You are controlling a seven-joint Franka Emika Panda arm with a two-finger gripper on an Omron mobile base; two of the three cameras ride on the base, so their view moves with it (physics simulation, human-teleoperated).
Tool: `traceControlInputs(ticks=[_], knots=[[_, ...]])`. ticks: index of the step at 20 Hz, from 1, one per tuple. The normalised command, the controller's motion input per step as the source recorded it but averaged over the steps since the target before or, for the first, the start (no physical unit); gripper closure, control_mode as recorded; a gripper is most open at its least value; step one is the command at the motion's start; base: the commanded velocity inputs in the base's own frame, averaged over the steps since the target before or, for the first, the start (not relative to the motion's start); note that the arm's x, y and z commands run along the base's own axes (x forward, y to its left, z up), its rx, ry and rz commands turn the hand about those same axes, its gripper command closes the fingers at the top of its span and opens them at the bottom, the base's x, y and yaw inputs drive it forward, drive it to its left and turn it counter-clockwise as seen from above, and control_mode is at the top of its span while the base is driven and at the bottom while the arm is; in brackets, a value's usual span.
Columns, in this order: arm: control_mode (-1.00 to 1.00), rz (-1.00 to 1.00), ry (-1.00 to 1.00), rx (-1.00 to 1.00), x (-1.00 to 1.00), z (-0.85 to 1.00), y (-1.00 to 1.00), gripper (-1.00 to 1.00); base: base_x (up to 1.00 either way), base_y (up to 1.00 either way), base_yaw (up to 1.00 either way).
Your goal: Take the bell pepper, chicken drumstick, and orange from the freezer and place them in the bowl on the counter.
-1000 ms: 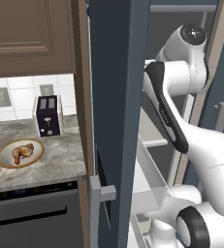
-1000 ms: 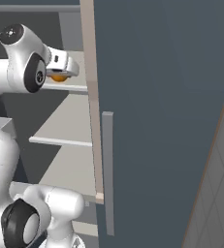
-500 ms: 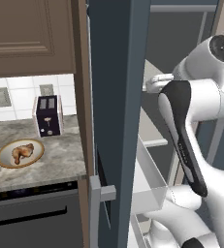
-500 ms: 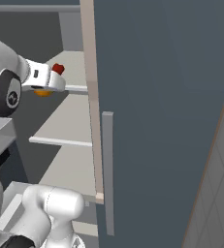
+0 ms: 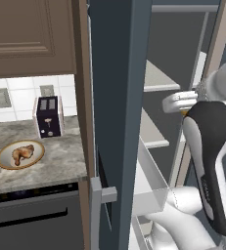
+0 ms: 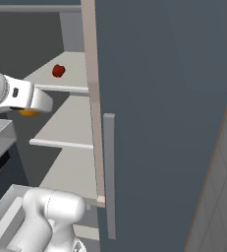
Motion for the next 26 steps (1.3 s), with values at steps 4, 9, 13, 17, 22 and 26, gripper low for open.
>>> traceControlInputs(ticks=[4, 9, 13, 17, 22, 26], knots=[[-1.00, 0.00, 0.07, 0.00, -0.51, 0.00, -0.14, 1.00, 0.00, 0.00, 0.00], [-1.00, 0.00, 0.09, 0.00, -0.26, -0.04, -0.06, 1.00, 0.00, 0.00, 0.00], [-1.00, 0.00, 0.06, 0.00, -0.31, -0.12, -0.05, 1.00, 0.00, 0.00, 0.00], [-1.00, 0.00, 0.07, 0.00, -0.26, -0.09, 0.00, 1.00, 0.00, 0.00, 0.00], [-1.00, 0.00, 0.04, 0.00, -0.17, -0.17, -0.04, 1.00, 0.00, 0.00, 0.00], [-1.00, 0.00, 0.00, 0.00, -0.04, -0.21, -0.10, 1.00, 0.00, 0.00, 0.00]])
